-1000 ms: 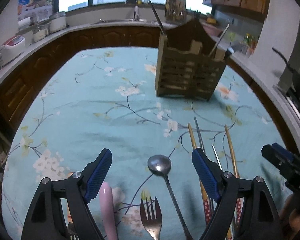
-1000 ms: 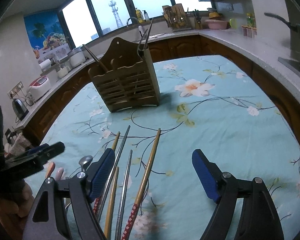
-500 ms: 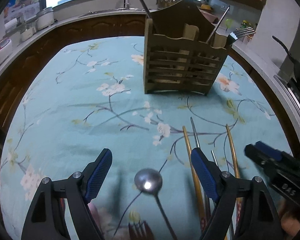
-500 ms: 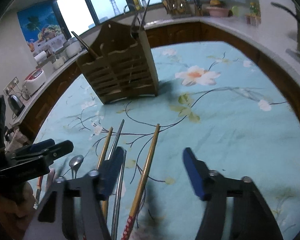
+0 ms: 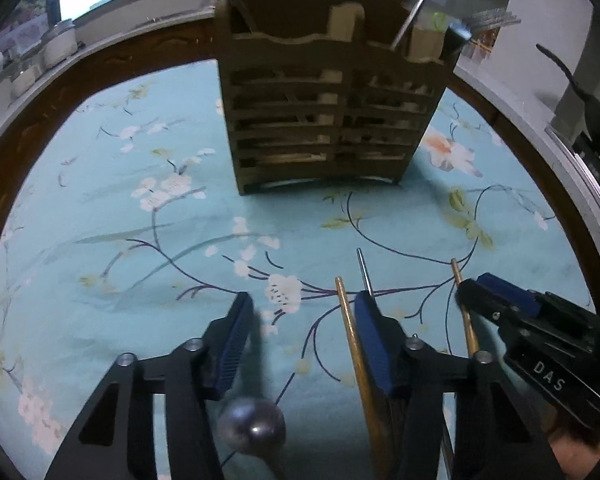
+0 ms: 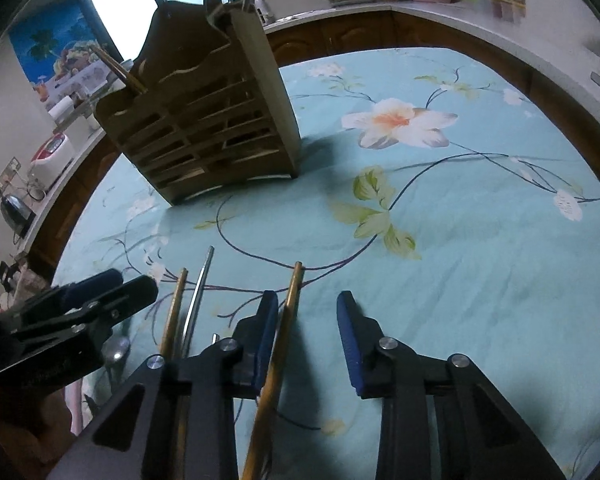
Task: Organize utensils
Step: 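Grasp a wooden chopstick with the left tool while the right tool grasps another wooden chopstick, then lift both held chopsticks and carry them over the wooden caddy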
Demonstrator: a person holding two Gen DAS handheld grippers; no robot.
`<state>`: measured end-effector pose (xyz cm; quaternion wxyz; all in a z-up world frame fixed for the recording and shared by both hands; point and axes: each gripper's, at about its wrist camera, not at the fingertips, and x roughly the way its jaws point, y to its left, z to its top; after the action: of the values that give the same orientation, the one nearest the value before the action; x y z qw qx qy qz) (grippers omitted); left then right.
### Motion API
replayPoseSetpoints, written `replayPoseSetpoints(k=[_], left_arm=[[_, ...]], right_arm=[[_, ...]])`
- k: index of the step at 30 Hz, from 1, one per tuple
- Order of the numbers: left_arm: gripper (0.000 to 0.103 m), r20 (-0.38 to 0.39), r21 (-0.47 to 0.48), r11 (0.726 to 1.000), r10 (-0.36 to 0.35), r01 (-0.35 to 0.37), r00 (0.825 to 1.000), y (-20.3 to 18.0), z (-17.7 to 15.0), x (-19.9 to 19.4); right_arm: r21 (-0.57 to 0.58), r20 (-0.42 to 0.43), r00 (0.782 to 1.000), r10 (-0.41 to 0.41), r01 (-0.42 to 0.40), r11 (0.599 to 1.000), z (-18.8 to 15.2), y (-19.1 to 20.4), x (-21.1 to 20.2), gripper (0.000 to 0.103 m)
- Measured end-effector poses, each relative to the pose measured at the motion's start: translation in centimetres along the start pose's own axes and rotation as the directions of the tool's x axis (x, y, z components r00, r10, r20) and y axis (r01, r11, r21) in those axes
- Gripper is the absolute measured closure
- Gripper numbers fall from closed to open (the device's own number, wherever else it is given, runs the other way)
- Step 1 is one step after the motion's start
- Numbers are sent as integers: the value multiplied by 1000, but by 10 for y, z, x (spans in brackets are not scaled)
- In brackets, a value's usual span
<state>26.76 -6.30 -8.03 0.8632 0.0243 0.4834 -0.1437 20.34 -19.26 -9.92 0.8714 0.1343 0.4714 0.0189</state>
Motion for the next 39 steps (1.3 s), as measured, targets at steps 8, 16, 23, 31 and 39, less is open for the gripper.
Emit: replayPoseSetpoints(k=[8, 16, 23, 31, 39], left_arm=[[65, -13, 26, 1000, 5, -5, 1000, -8, 0, 19], [69, -25, 24, 1000, -13, 13, 1000, -3, 4, 20], [88, 19, 68, 997, 45, -46, 999, -14, 1, 24], [100, 14, 21, 1000, -18, 18, 1000, -5, 1, 16], [100, 87, -74, 992, -98, 105, 991, 18, -3, -30]], right_arm=[[-6, 6, 1000, -8, 8, 1000, 3, -3, 2, 84], [-35, -5, 1000, -14, 14, 999, 7, -1, 5, 84], [-69, 3, 1000, -20, 20, 997, 11, 0, 10, 84], [-27, 11, 1000, -10, 11, 1000, 12, -5, 9, 98], [-24, 63, 998, 29, -28, 999, 16, 0, -21, 98]])
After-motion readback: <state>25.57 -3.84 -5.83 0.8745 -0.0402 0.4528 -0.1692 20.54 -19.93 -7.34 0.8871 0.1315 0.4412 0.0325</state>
